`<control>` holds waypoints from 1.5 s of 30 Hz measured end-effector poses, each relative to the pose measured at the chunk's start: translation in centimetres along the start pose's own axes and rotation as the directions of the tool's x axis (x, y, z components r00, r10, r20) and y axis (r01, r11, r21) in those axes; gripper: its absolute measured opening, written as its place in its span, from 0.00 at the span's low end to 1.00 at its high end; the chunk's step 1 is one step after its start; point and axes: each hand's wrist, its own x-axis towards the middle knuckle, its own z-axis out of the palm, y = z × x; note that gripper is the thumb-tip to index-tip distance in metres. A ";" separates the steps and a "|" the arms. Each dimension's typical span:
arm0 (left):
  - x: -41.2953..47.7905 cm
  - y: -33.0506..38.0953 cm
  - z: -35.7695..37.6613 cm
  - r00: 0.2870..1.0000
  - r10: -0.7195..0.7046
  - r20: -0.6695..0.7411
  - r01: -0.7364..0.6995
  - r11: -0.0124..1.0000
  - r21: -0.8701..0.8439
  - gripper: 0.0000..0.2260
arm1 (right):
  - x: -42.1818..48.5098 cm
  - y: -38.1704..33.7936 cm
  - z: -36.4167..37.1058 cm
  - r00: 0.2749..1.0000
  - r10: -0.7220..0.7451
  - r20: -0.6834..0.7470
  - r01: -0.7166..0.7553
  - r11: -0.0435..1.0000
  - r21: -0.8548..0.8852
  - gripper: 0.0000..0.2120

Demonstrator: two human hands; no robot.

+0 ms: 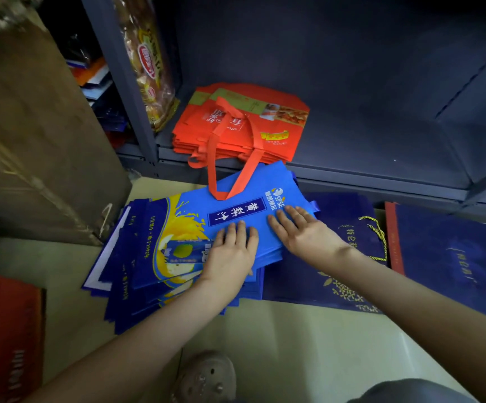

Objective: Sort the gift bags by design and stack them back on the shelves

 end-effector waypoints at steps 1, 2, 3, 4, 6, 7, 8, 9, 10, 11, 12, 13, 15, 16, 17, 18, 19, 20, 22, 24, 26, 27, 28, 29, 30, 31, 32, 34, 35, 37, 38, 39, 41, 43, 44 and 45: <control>0.0 0.3 -0.2 1.000 -0.020 0.022 0.020 1.000 0.017 0.40 | -0.6 0.2 0.3 0.998 0.002 -0.055 -0.003 1.000 -0.016 0.25; 0.0 0.7 -0.4 1.000 -0.011 0.026 0.010 0.999 0.033 0.35 | -1.2 0.3 0.6 0.995 0.006 -0.099 -0.009 1.000 -0.022 0.23; 0.0 1.1 -0.6 0.999 -0.017 0.045 0.016 0.999 0.035 0.32 | -1.8 0.5 0.9 0.992 0.011 -0.124 -0.015 0.999 -0.028 0.22; -0.1 1.5 -0.6 0.999 -0.039 0.022 0.039 0.999 0.028 0.31 | -2.4 0.6 1.3 0.989 0.019 -0.145 -0.025 0.999 -0.038 0.21; 0.1 2.6 -1.2 0.999 -0.036 0.016 0.036 0.999 0.004 0.27 | -3.9 0.9 1.6 0.983 0.055 -0.176 -0.065 0.997 -0.051 0.21; 0.4 3.3 -1.3 1.000 -0.008 -0.004 0.008 1.000 -0.008 0.22 | -4.7 1.1 1.4 0.979 0.084 -0.187 -0.094 0.995 -0.044 0.20; 0.6 3.9 -1.3 0.999 0.004 -0.034 -0.004 1.000 -0.014 0.19 | -5.5 1.3 0.9 0.975 0.116 -0.191 -0.124 0.992 -0.032 0.19; 0.9 4.5 -1.2 0.998 0.016 -0.054 -0.019 0.999 -0.046 0.20 | -6.4 1.5 0.4 0.970 0.157 -0.184 -0.161 0.987 -0.010 0.20; 1.3 4.9 -1.4 0.994 0.030 -0.104 -0.035 0.998 -0.055 0.21 | -7.1 1.8 -0.2 0.968 0.207 -0.146 -0.206 0.978 0.019 0.22; 1.7 5.4 -1.9 0.986 0.059 -0.155 -0.066 0.997 -0.037 0.21 | -8.0 1.9 -0.8 0.960 0.256 -0.114 -0.252 0.967 0.045 0.22; 1.9 5.9 -2.6 0.977 0.093 -0.191 -0.100 0.995 -0.024 0.21 | -8.7 1.9 -1.4 0.950 0.304 -0.077 -0.300 0.952 0.062 0.22; 2.1 6.5 -3.0 0.965 0.126 -0.228 -0.132 0.991 -0.013 0.21 | -9.3 1.8 -1.8 0.937 0.347 -0.048 -0.343 0.936 0.073 0.25; 2.2 8.0 -3.7 0.935 0.193 -0.296 -0.204 0.979 -0.005 0.20 | -10.2 1.2 -2.5 0.918 0.394 0.034 -0.396 0.911 0.113 0.37; 2.0 8.8 -4.1 0.918 0.222 -0.330 -0.239 0.971 -0.012 0.20 | -10.4 1.0 -3.0 0.916 0.397 0.058 -0.401 0.907 0.126 0.40; 1.9 9.5 -4.6 0.890 0.254 -0.378 -0.281 0.959 -0.018 0.20 | -10.8 0.8 -3.3 0.918 0.394 0.043 -0.396 0.909 0.131 0.39; 1.8 10.2 -5.1 0.866 0.284 -0.412 -0.321 0.947 -0.022 0.20 | -11.1 0.9 -3.6 0.916 0.401 0.027 -0.401 0.907 0.126 0.36; 1.8 10.9 -5.8 0.842 0.306 -0.443 -0.351 0.936 -0.020 0.19 | -11.6 1.2 -3.9 0.909 0.416 0.008 -0.414 0.903 0.118 0.33; 2.0 11.5 -6.5 0.824 0.324 -0.465 -0.374 0.927 -0.015 0.19 | -12.2 1.6 -4.2 0.896 0.443 0.006 -0.441 0.891 0.107 0.30; 2.7 12.7 -7.7 0.783 0.352 -0.512 -0.409 0.912 0.001 0.18 | -13.8 2.5 -4.6 0.861 0.509 0.001 -0.507 0.856 0.097 0.30; 3.5 14.3 -8.8 0.736 0.381 -0.560 -0.450 0.893 0.017 0.18 | -15.6 3.5 -4.9 0.816 0.579 -0.003 -0.576 0.812 0.093 0.31; 4.4 16.0 -9.8 0.664 0.419 -0.620 -0.508 0.861 0.038 0.17 | -17.5 4.4 -5.1 0.782 0.624 -0.008 -0.621 0.780 0.074 0.25; 4.8 16.8 -10.3 0.620 0.440 -0.649 -0.537 0.841 0.057 0.17 | -18.5 4.9 -5.0 0.766 0.643 -0.020 -0.641 0.766 0.056 0.21; 5.2 17.6 -10.8 0.578 0.458 -0.675 -0.563 0.823 0.077 0.17 | -19.3 5.4 -5.1 0.750 0.662 -0.013 -0.661 0.749 0.037 0.21; 5.7 18.3 -11.2 0.537 0.473 -0.699 -0.586 0.805 0.094 0.16 | -20.0 5.8 -4.9 0.742 0.671 -0.014 -0.671 0.742 0.017 0.22; 6.3 19.0 -11.5 0.496 0.486 -0.720 -0.609 0.785 0.110 0.16 | -20.6 6.2 -4.9 0.732 0.681 -0.004 -0.681 0.732 -0.004 0.23; 6.9 19.6 -11.6 0.465 0.498 -0.732 -0.626 0.769 0.125 0.15 | -21.1 6.5 -4.5 0.729 0.685 -0.003 -0.684 0.729 -0.021 0.23; 7.4 20.0 -11.5 0.442 0.509 -0.738 -0.640 0.756 0.138 0.15 | -21.3 6.7 -4.6 0.722 0.692 0.011 -0.691 0.722 -0.030 0.23; 8.4 20.5 -11.3 0.408 0.531 -0.743 -0.666 0.729 0.156 0.15 | -21.5 7.3 -4.2 0.721 0.692 0.023 -0.690 0.722 -0.053 0.24; 8.8 20.4 -11.2 0.393 0.540 -0.744 -0.676 0.718 0.164 0.15 | -21.4 7.5 -4.0 0.724 0.690 0.015 -0.688 0.723 -0.064 0.23; 9.8 19.8 -11.0 0.361 0.557 -0.748 -0.698 0.693 0.180 0.16 | -20.9 7.8 -3.9 0.711 0.702 0.031 -0.699 0.712 -0.067 0.21; 10.3 19.4 -11.0 0.339 0.566 -0.751 -0.709 0.679 0.191 0.16 | -20.5 8.0 -3.9 0.697 0.716 0.041 -0.714 0.698 -0.060 0.24; 10.8 18.9 -11.0 0.321 0.576 -0.752 -0.718 0.666 0.204 0.16 | -20.1 8.2 -3.9 0.686 0.727 0.041 -0.725 0.687 -0.054 0.28; 11.9 18.0 -11.5 0.296 0.604 -0.740 -0.740 0.635 0.223 0.16 | -19.1 8.7 -4.2 0.673 0.737 0.065 -0.733 0.676 -0.068 0.29; 12.7 17.5 -11.9 0.255 0.637 -0.727 -0.763 0.595 0.254 0.15 | -18.5 9.0 -4.5 0.661 0.746 0.077 -0.739 0.666 -0.106 0.25; 13.1 17.4 -12.0 0.236 0.649 -0.723 -0.770 0.579 0.269 0.14 | -18.3 9.1 -4.6 0.645 0.758 0.095 -0.747 0.652 -0.129 0.24; 13.6 17.3 -12.1 0.223 0.661 -0.716 -0.775 0.566 0.282 0.14 | -18.0 9.3 -4.6 0.627 0.771 0.112 -0.757 0.637 -0.147 0.24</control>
